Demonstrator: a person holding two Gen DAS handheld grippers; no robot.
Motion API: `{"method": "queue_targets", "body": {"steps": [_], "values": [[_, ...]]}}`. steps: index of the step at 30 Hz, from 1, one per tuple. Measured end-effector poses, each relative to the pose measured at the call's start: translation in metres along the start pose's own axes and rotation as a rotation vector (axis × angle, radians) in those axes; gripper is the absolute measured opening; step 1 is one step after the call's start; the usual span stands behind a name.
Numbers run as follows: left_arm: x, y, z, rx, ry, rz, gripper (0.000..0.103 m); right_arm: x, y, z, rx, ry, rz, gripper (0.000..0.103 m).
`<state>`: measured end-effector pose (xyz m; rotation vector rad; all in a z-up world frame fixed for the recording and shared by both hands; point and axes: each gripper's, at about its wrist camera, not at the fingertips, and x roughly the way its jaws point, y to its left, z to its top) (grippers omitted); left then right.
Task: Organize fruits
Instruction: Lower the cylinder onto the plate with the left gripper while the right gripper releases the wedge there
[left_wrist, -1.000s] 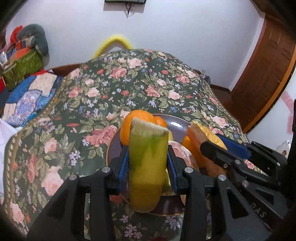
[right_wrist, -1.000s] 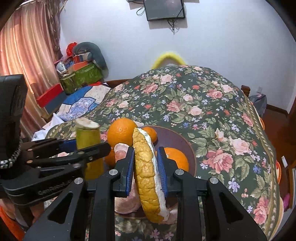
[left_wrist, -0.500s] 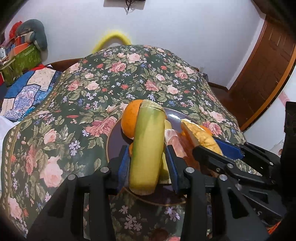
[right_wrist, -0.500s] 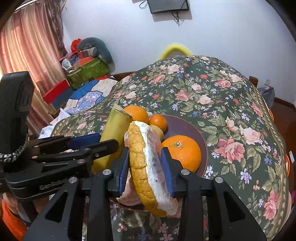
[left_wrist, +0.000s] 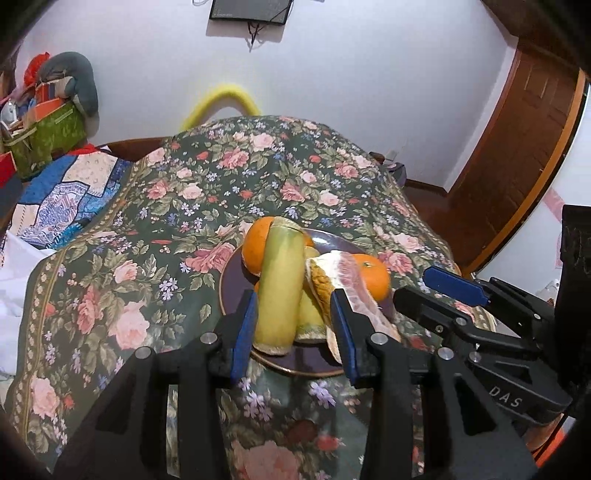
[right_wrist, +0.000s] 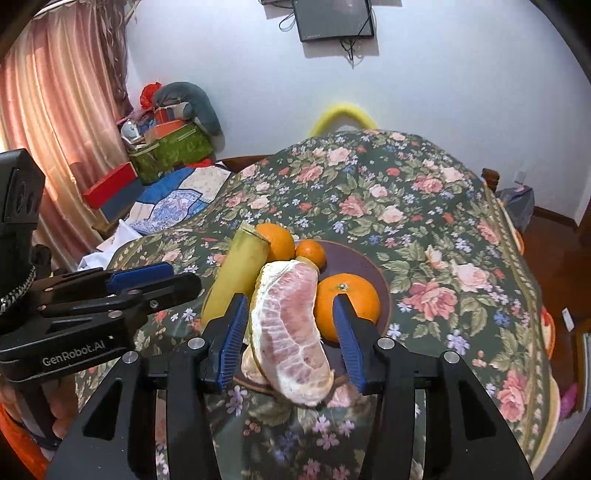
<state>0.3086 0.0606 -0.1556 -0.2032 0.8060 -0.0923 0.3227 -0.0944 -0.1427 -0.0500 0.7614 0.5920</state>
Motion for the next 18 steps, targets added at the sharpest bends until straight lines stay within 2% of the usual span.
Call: {"method": "queue_targets", "body": {"steps": [8,10,12,18], "values": [[-0.044,-0.013,-0.019,0.013,-0.032,0.002,0.04,-0.04,0.007,-0.013,-0.019,-0.028,-0.062,0.044],[-0.053,-0.016,-0.025,0.018,-0.033,0.003,0.04,-0.049,0.009,-0.019,-0.022,-0.034,-0.075,0.048],[-0.061,-0.019,-0.031,0.028,-0.037,0.011,0.04,-0.059,0.011,-0.027,-0.022,-0.042,-0.085,0.056],[-0.083,-0.021,-0.051,0.031,-0.048,0.026,0.043,-0.077,0.019,-0.046,-0.043,-0.037,-0.115,0.059]]}}
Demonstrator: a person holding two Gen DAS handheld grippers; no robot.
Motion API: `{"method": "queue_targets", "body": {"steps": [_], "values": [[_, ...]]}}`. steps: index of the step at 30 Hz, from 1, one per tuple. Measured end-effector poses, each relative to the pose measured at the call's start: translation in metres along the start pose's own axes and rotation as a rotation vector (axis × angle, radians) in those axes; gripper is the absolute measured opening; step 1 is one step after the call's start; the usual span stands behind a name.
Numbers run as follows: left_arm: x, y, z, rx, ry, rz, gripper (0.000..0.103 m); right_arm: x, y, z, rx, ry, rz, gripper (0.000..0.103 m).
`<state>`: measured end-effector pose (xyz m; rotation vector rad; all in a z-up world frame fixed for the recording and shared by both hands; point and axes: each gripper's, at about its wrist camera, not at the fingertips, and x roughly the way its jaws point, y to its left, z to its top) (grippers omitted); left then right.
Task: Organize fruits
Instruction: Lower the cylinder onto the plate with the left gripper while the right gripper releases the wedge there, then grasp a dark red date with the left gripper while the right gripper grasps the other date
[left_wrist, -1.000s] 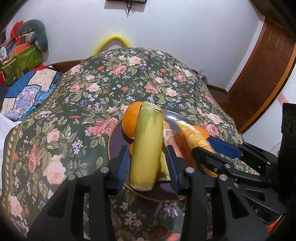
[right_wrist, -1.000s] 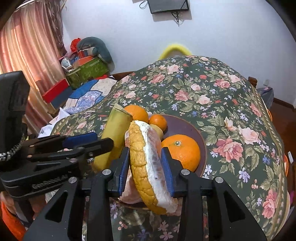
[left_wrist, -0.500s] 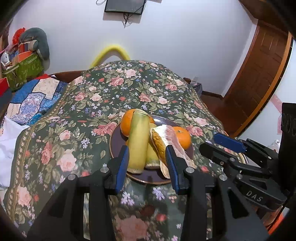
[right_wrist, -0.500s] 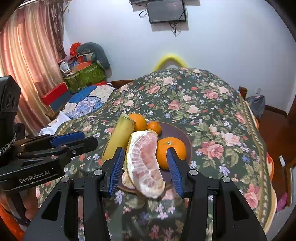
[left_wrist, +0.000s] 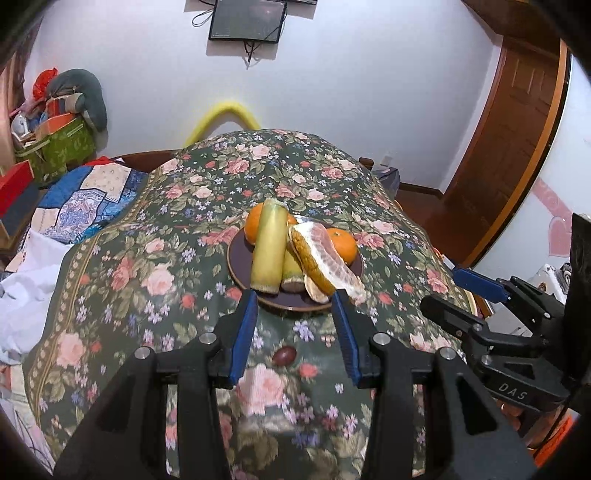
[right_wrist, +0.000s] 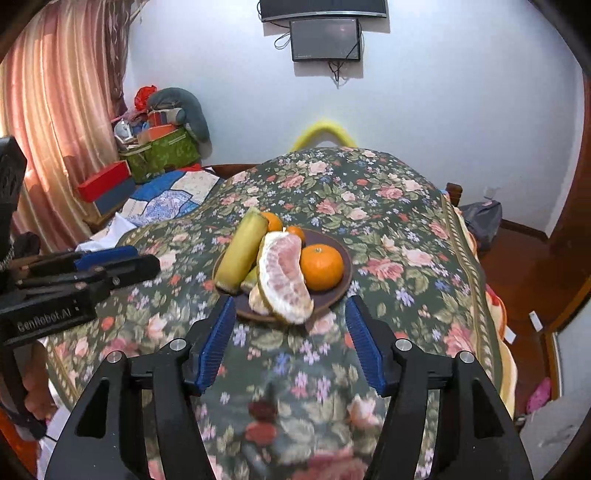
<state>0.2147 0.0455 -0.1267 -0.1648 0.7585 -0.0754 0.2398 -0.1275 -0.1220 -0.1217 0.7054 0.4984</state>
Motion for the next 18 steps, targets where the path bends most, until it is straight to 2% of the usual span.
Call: {"method": "queue_targets", "body": {"steps": [4,8,11,18], "values": [[-0.007,-0.002,-0.014,0.011,0.003,0.028,0.043,-0.004,0.005,-0.015,-0.01,0.018,-0.014,0.059],[-0.009,-0.001,-0.03,0.019,0.007,0.063,0.051,0.002,0.008,-0.031,-0.022,0.048,-0.033,0.059],[-0.003,0.0,-0.043,0.031,0.027,0.094,0.051,0.007,0.01,-0.044,-0.025,0.074,-0.04,0.059],[0.017,0.007,-0.068,0.014,0.095,0.1,0.051,0.027,0.019,-0.072,-0.039,0.146,-0.04,0.059]]}}
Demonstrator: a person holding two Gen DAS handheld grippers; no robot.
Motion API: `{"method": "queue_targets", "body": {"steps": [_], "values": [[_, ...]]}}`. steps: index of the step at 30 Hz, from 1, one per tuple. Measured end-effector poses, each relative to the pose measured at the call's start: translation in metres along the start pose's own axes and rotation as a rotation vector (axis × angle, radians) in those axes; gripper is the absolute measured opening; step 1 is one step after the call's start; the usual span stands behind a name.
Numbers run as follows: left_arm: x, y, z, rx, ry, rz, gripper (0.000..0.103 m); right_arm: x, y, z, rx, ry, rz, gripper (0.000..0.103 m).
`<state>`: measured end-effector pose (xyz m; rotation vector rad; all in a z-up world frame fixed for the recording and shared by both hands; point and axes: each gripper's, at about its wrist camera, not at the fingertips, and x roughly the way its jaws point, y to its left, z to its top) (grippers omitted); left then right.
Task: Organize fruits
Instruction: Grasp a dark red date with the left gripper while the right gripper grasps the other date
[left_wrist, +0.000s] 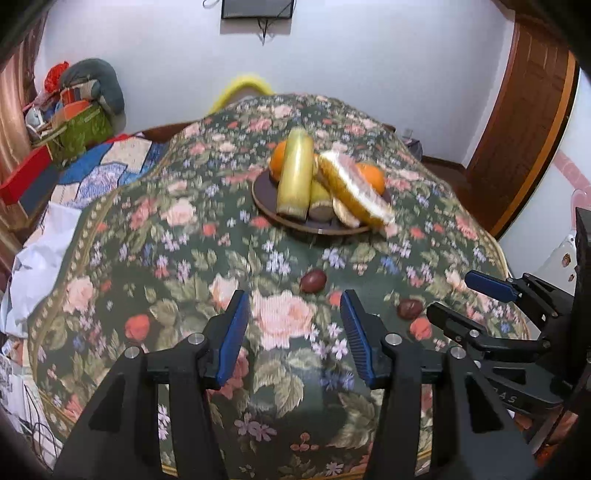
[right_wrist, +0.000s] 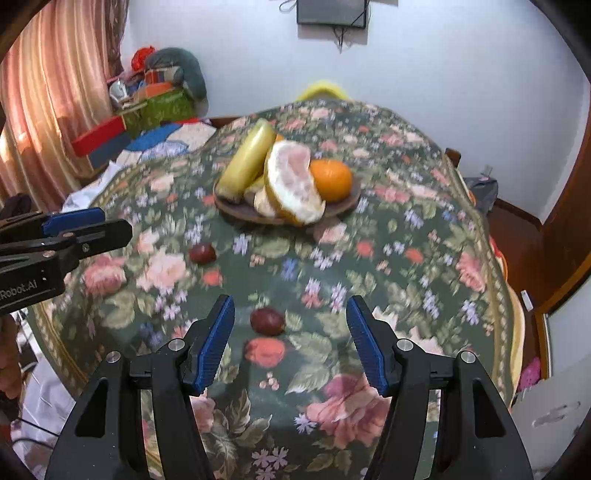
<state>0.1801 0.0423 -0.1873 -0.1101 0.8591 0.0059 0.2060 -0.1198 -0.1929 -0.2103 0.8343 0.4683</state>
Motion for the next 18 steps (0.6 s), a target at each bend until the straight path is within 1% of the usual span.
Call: {"method": "queue_targets", "body": {"steps": [8,10,11,12,13,14,15,18], "values": [[0.019,0.0,-0.016,0.003,0.048,0.008,0.051,0.024,0.003,-0.012,0.016,0.061,0.014,0.059],[0.025,0.001,-0.018,-0.001,0.06,0.007,0.051,0.028,0.004,-0.013,0.019,0.068,0.021,0.056],[0.028,0.002,-0.019,-0.005,0.067,0.005,0.051,0.029,0.005,-0.014,0.018,0.073,0.027,0.051],[0.03,0.002,-0.02,-0.007,0.072,0.004,0.051,0.03,0.005,-0.014,0.018,0.073,0.031,0.048],[0.033,0.003,-0.021,-0.009,0.078,0.004,0.051,0.03,0.006,-0.013,0.017,0.069,0.031,0.047],[0.036,0.003,-0.021,-0.01,0.083,0.005,0.051,0.031,0.006,-0.012,0.014,0.067,0.03,0.044],[0.037,0.003,-0.021,-0.012,0.085,0.005,0.051,0.031,0.006,-0.012,0.011,0.067,0.03,0.035],[0.041,0.003,-0.019,-0.014,0.087,0.002,0.051,0.032,0.007,-0.01,0.003,0.069,0.049,0.021]]}}
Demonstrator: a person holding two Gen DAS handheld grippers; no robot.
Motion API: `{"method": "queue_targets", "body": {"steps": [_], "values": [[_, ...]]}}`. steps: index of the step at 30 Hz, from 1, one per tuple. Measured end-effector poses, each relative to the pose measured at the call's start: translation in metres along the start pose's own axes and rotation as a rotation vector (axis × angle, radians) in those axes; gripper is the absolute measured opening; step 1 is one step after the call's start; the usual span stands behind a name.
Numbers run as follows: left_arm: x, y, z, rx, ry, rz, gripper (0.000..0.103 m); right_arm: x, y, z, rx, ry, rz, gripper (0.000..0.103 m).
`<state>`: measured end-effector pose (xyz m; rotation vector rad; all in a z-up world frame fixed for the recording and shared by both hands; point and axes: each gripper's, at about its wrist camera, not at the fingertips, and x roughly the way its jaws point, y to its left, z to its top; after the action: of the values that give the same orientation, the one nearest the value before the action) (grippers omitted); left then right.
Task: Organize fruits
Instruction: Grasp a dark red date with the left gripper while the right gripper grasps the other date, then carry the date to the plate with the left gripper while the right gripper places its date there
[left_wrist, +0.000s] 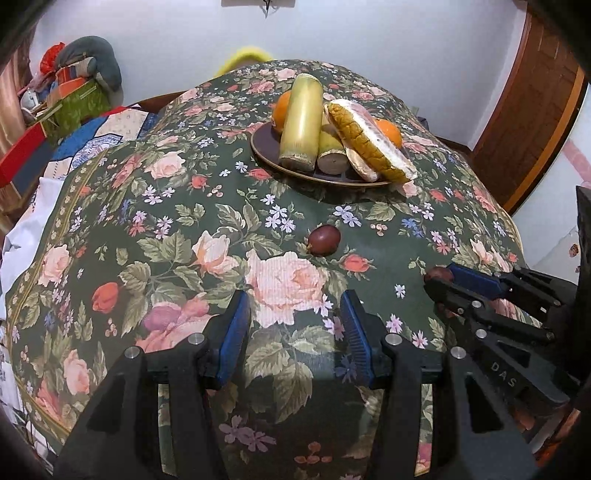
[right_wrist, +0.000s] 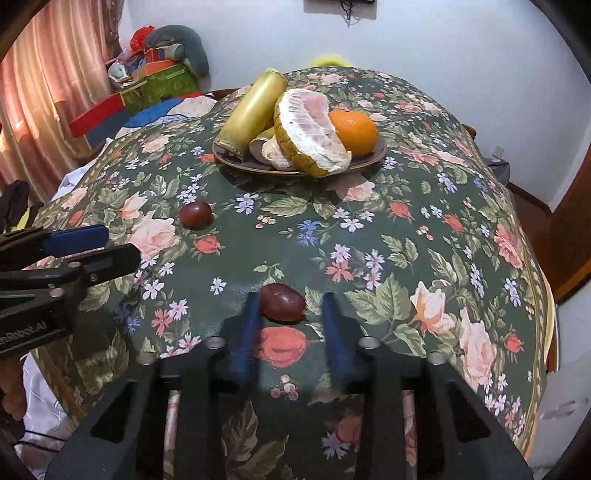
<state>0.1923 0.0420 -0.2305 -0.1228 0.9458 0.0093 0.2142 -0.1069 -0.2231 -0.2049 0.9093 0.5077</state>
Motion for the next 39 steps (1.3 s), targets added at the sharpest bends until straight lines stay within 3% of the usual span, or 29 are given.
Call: {"method": "queue_targets", "body": {"steps": [18,29,39], "values": [[0.036,-0.017,0.034,0.038,0.029,-0.025,0.05,-0.009,-0.036,0.028,0.038,-0.083,-0.053,0.019],[0.05,-0.016,0.038,0.046,0.028,-0.012,0.022,-0.001,-0.054,0.039,0.065,-0.1,-0.035,0.019],[0.037,-0.011,0.05,0.038,-0.026,-0.012,0.022,0.002,-0.062,0.053,0.082,-0.124,-0.027,0.019]]}}
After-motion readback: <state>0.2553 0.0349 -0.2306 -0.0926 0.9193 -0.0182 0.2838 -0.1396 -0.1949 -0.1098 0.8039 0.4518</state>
